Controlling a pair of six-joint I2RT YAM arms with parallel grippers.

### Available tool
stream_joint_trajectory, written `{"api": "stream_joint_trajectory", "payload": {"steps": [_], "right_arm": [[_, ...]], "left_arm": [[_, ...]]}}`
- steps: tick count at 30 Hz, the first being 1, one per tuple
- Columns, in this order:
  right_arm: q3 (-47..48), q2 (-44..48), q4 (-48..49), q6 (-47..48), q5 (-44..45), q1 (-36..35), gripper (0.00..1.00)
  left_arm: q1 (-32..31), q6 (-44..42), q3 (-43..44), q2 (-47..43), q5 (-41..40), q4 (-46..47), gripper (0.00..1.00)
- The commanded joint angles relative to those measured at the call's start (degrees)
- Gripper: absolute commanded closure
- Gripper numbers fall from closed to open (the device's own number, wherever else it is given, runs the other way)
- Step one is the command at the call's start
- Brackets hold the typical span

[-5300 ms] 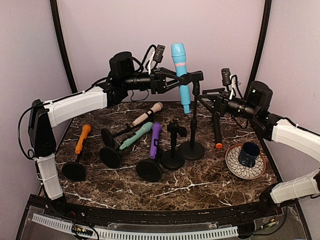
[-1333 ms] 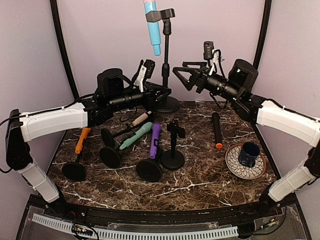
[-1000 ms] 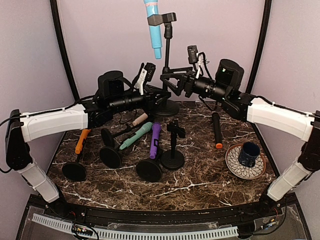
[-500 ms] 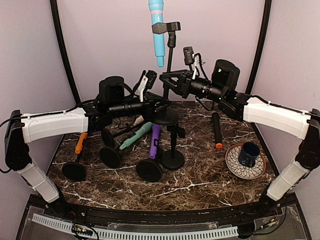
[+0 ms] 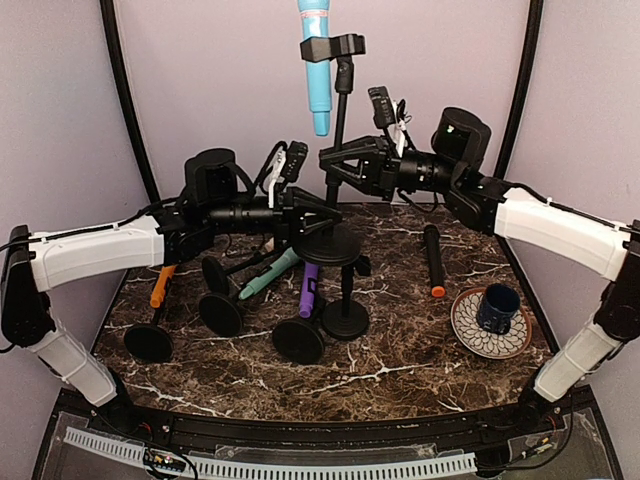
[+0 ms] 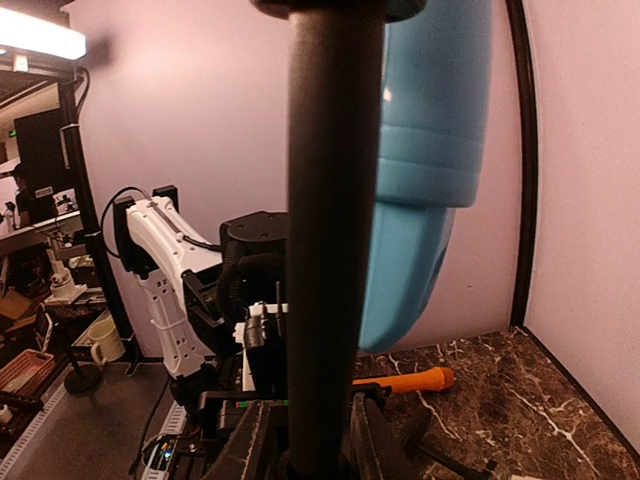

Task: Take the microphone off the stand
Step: Unscrew the knob on the stand of the microphone stand.

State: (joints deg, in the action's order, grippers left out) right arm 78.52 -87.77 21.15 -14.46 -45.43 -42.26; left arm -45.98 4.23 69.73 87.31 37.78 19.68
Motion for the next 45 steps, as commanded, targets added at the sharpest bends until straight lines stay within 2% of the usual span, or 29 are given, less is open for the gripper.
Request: {"api": "stream_joint_trajectory", "payload": {"steps": [1,4,5,8,10,12,15,21,23,26,36,41,45], "right_arm": [[2.4,0.9,-3.0,-0.3,-12.4,0.8,0.96],[1.8,1.5,-2.9,-0.5,-12.0,0.8,0.91],[1.0,2.1,-2.5,-0.5,-10.7,0.8,0.85],[-2.4,4.7,-0.8,-0.3,-3.7,1.0,0.49],[-5.0,6.3,0.2,-0.2,1.5,1.0,0.32],[-7.4,7.6,1.4,-0.6,7.3,1.0,0.21],[-10.4,8.9,2.5,-0.8,14.3,0.5,0.15],[-11.6,9.6,1.6,0.1,32.9,-3.2,0.19],[-10.4,8.9,1.1,0.9,37.7,-4.9,0.27],[-7.0,6.5,-1.6,3.1,42.6,-7.4,0.33],[0.0,0.9,-5.0,6.2,45.2,-10.6,0.32],[4.4,-1.9,-8.6,6.8,48.1,-10.7,0.45],[5.3,-2.9,-8.9,7.0,47.5,-10.7,0.48]], "left_arm": [[-0.1,1.4,2.3,-4.7,12.9,7.6,1.00],[-0.1,2.8,2.3,-4.6,14.3,8.9,1.00],[-0.2,2.9,1.8,-4.8,13.7,9.4,1.00],[-0.2,2.9,0.2,-5.4,7.4,11.2,1.00],[-0.2,2.9,-0.8,-5.7,3.7,12.5,1.00],[-0.2,2.8,-1.4,-5.8,0.7,13.6,1.00],[-0.2,1.9,-2.1,-6.1,-4.6,14.1,1.00],[-0.1,0.2,-2.3,-5.8,-17.8,11.7,1.00],[-0.2,0.1,-2.2,-5.5,-20.6,10.9,1.00],[-0.2,0.1,-1.7,-4.7,-21.9,10.0,1.00],[-0.1,0.3,-1.3,-3.5,-21.8,9.6,1.00],[-0.2,0.0,-2.4,-3.6,-20.0,10.9,1.00],[-0.2,0.0,-2.6,-3.3,-19.0,10.9,1.00]]}}
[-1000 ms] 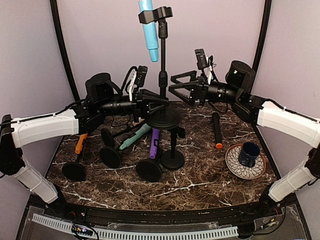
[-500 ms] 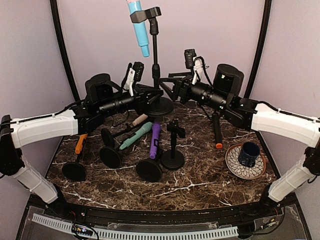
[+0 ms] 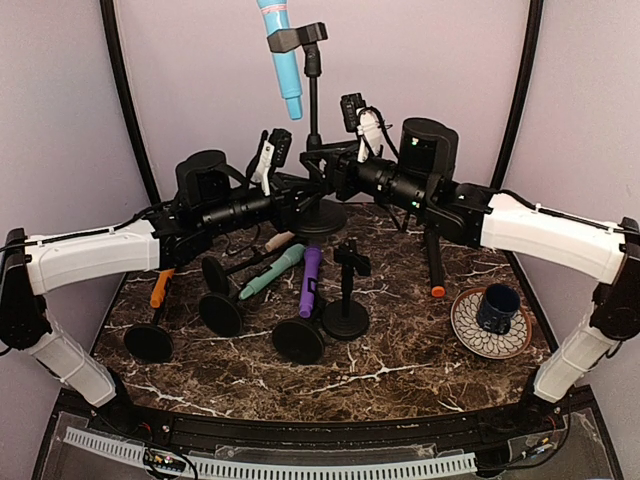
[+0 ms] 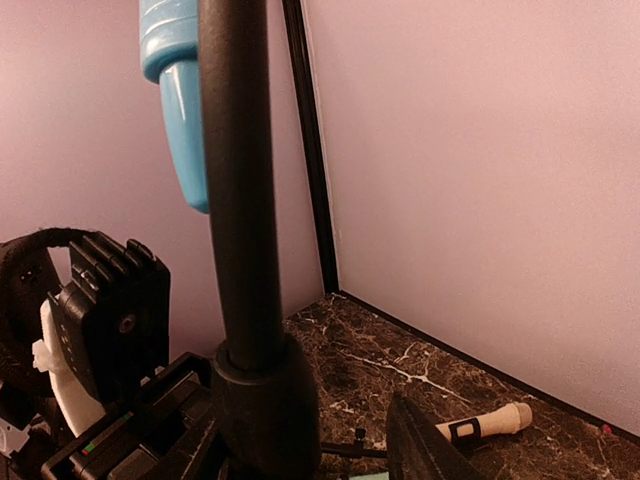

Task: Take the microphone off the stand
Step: Unscrew the knob on the stand of the microphone stand.

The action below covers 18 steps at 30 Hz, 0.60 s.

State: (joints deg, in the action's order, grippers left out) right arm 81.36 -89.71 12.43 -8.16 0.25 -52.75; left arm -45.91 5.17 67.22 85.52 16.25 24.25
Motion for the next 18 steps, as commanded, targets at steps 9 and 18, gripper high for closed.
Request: {"api": "stream_joint_trajectory", "payload": {"steps": [9,18], "right_arm": [[2.2,-0.5,0.6,0.6,0.8,-0.2,0.48],[-0.1,1.8,1.7,0.5,-4.5,1.1,0.85]], "left_arm": [[-0.2,-1.4,0.0,-1.0,3.5,4.8,1.00],[-0.2,-1.8,-0.3,-2.0,6.7,4.0,1.00]]}}
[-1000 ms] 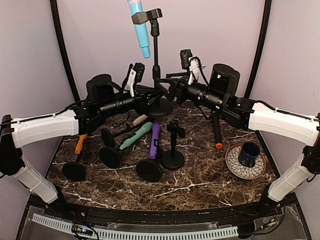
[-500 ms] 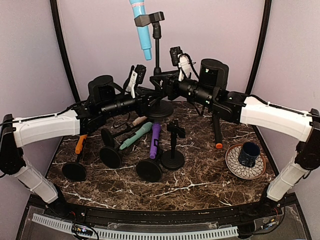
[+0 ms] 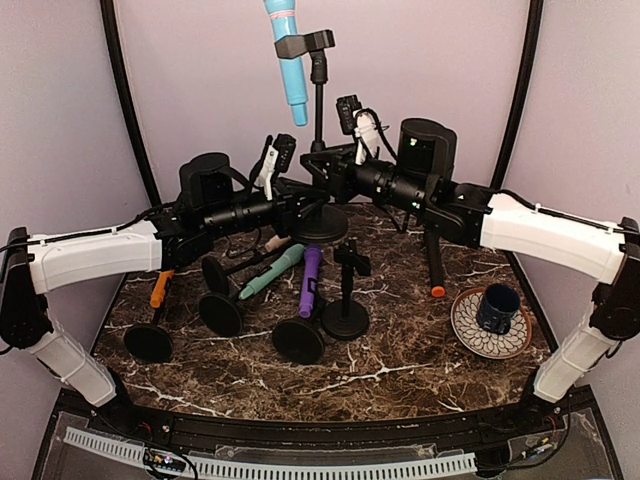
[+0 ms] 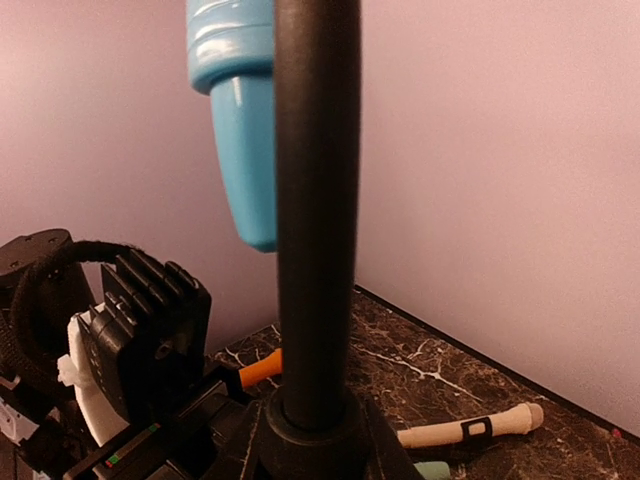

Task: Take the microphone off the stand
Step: Unscrew the knob on the stand of the microphone stand.

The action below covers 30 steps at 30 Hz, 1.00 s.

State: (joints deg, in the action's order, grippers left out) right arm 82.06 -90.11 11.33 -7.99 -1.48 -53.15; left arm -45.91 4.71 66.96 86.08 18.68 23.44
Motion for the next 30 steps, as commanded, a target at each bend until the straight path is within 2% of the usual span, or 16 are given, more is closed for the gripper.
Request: {"api": "stream_joint_trajectory", "payload": {"steps": [1,4,9,13,15,16,19,22,25,30], "right_arm": [[-1.8,3.1,3.6,-0.2,-5.6,2.3,0.88],[-5.8,5.7,8.5,-3.0,-19.8,5.8,0.89],[-8.6,6.3,18.8,-11.7,-46.1,10.6,0.88],[-8.4,4.3,27.2,-19.7,-56.6,11.9,0.86],[-9.0,4.3,29.4,-21.8,-57.2,12.3,0.80],[-9.5,4.5,29.6,-21.9,-56.5,12.5,0.74],[-12.0,6.1,29.5,-21.4,-52.8,13.6,0.45],[-14.5,7.9,28.0,-19.9,-47.3,14.7,0.26],[-16.0,9.4,24.1,-17.3,-40.4,15.1,0.17],[-17.5,10.9,20.3,-14.6,-33.8,14.7,0.13]], "left_arm": [[-0.1,-1.4,-0.1,-2.8,5.1,4.5,1.00],[0.0,-1.3,-0.4,-3.8,12.2,4.4,1.00],[0.8,3.1,-0.2,-4.3,29.8,6.5,1.00],[0.8,6.0,1.2,-3.5,37.0,7.5,1.00],[0.8,6.4,1.1,-3.6,36.8,7.9,1.00],[0.9,6.4,0.9,-3.8,35.6,8.2,1.00],[0.9,5.9,-0.5,-4.3,30.9,9.3,1.00],[0.8,5.4,-2.1,-5.3,24.7,11.4,1.00],[0.8,4.7,-3.1,-5.4,21.7,13.1,1.00],[0.8,2.9,-3.5,-5.3,15.1,13.1,1.00]]}}
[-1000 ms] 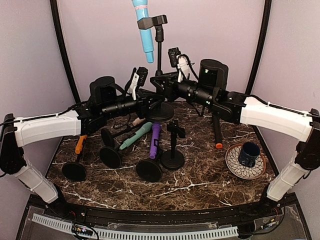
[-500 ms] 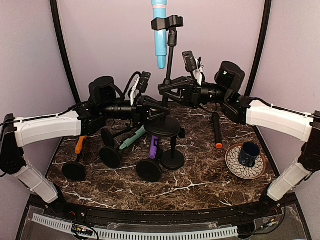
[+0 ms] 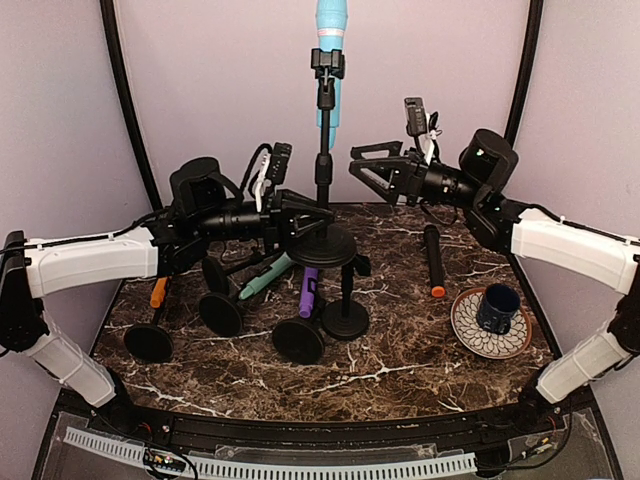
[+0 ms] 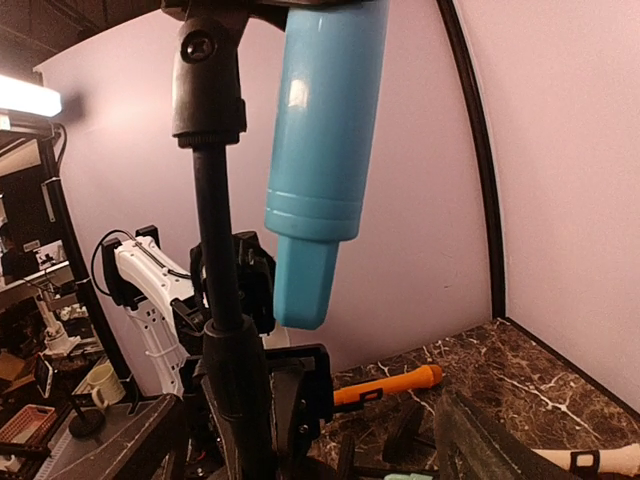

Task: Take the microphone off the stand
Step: Unscrew the knob on the stand of the microphone stand, then hold the microphone stand with the microphone.

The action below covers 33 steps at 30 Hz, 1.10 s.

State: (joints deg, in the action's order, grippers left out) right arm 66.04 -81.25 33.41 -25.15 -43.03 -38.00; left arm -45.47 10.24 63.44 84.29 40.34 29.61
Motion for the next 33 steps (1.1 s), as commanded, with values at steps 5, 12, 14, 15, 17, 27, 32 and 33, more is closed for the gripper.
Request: {"api": "stream_joint_trajectory", "payload": {"steps": [5,12,14,15,17,27,32,33], "right_arm": [[-2.8,3.5,-3.7,5.4,17.2,-2.8,0.13],[-3.6,4.8,-4.8,8.5,28.3,-6.1,0.10],[-3.1,5.3,-6.4,8.8,29.7,-6.1,0.07],[-2.8,5.5,-7.1,9.2,29.5,-6.0,0.06],[-2.1,6.0,-8.2,9.5,28.5,-5.7,0.03],[5.9,3.8,-8.5,5.4,2.5,1.7,0.02],[9.4,1.3,-3.3,0.5,-11.5,2.6,0.02],[10.1,0.6,-2.3,-0.7,-13.3,2.7,0.01]], "left_arm": [[0.4,-3.9,-0.7,-3.4,-15.3,7.0,1.00],[0.4,-4.1,-0.6,-2.4,-18.9,6.8,1.00],[0.4,-4.4,-0.7,-2.3,-18.8,6.5,1.00],[0.4,-4.6,-0.7,-2.3,-18.3,6.5,1.00],[0.4,-5.1,-0.9,-2.3,-16.4,6.5,1.00],[0.4,-3.5,2.6,-2.0,7.1,3.6,1.00],[-0.2,-2.7,4.7,-1.4,14.1,0.2,1.00],[-0.3,-2.7,5.3,-1.2,14.7,-0.4,1.00]]}}
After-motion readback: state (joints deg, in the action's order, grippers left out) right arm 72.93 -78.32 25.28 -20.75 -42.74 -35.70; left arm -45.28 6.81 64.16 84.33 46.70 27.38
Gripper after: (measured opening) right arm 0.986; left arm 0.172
